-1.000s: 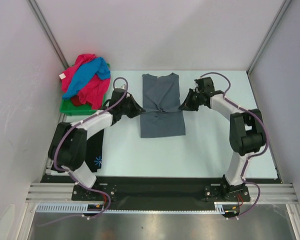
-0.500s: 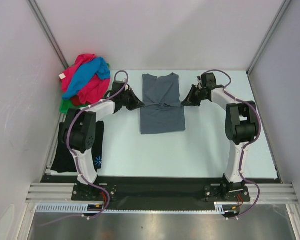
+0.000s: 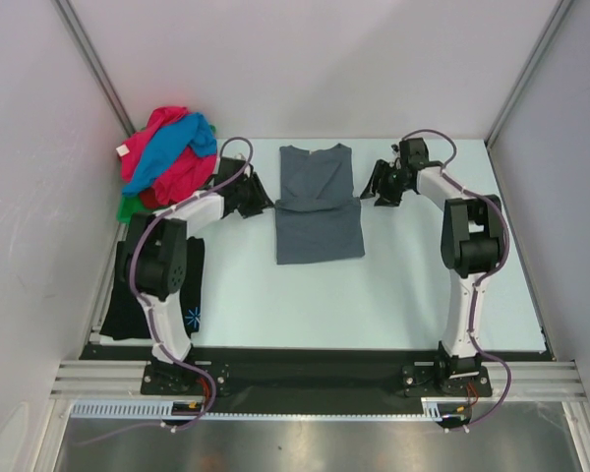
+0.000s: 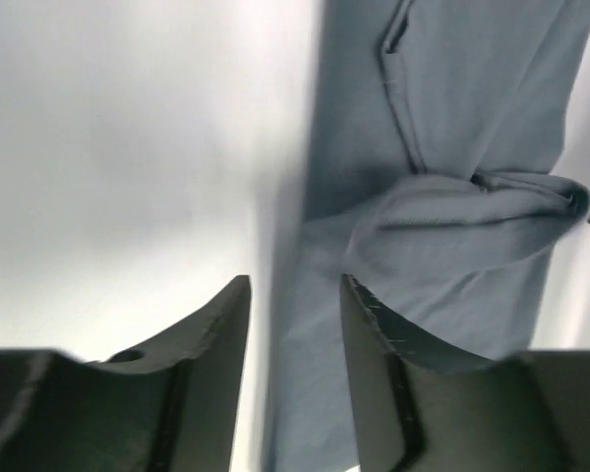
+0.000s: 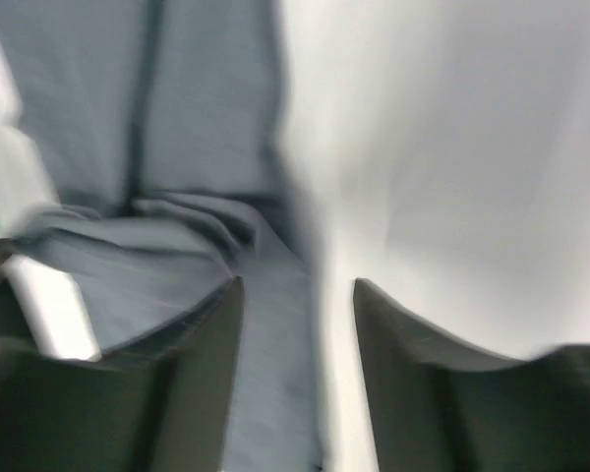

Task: Fold and stack the t-shirts
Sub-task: Fold the tshirt

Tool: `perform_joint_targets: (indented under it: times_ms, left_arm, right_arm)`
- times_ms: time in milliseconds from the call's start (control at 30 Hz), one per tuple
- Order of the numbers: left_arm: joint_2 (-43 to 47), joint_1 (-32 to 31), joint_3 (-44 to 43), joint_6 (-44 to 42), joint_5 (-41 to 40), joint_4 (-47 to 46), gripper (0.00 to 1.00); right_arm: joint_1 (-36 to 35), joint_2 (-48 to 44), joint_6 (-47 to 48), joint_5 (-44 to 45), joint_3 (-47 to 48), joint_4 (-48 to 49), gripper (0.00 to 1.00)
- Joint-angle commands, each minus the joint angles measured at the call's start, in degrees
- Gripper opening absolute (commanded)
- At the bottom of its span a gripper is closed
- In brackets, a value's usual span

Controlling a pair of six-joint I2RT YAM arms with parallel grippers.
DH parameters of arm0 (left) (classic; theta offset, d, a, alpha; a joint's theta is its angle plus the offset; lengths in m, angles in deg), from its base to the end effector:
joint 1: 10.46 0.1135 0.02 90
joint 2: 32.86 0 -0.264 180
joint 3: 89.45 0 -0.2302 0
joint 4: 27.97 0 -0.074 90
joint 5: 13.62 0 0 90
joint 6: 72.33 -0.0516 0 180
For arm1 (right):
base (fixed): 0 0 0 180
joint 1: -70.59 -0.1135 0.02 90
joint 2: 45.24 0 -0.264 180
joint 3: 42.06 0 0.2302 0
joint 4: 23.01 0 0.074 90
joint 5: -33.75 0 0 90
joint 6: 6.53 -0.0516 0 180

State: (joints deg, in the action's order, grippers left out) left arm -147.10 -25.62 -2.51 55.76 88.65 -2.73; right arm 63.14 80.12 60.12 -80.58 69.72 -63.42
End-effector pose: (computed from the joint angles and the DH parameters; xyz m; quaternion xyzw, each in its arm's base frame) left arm 0.4110 -0.1227 0.1809 -0.1446 0.9127 -0.2541 0.2855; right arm 0.4610 0.0817 0.1769 0.0641 0.9297 0.2735 0.2381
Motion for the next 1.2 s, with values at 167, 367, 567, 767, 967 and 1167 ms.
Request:
perform_joint_targets:
  times_ms: [167,367,567,767,967,1167]
  left_arm:
    - [14.15,-9.0,11.42,-1.36,-0.78,-11.5,0.45]
    - [5.52,-11.39,6.76,-0.03,4.59,-12.5,0.35]
    - [8.41,-11.91,12.38,-0.56,5.12,-16.63,0.43]
    - [9.11,-11.74,21.42,1.64,6.63,-19.97,0.39]
    - [10.16,-11.56,26.88,-0.9,4.87,-19.11,0.39]
    - [19.83,-11.82,30.58,-3.37,1.71,-15.85,0.4]
  right_arm:
    - [-10.03,-18.99,2.27,16.16,-17.54,4.1,0.6]
    - [-12.33,-15.15,-2.04,9.67,-20.55,13.51,0.34]
    - [-9.26,-18.04,-2.66,2.12,-26.77,18.61,0.34]
    - [-6.54,-18.48,-5.82,-10.11,-36.7,24.68,0.05]
    - [-3.9,-21.99,-3.81,-6.26,-46.74,26.99,0.02]
    - [-4.68,-29.02,0.59,0.69,-43.5,16.97,0.05]
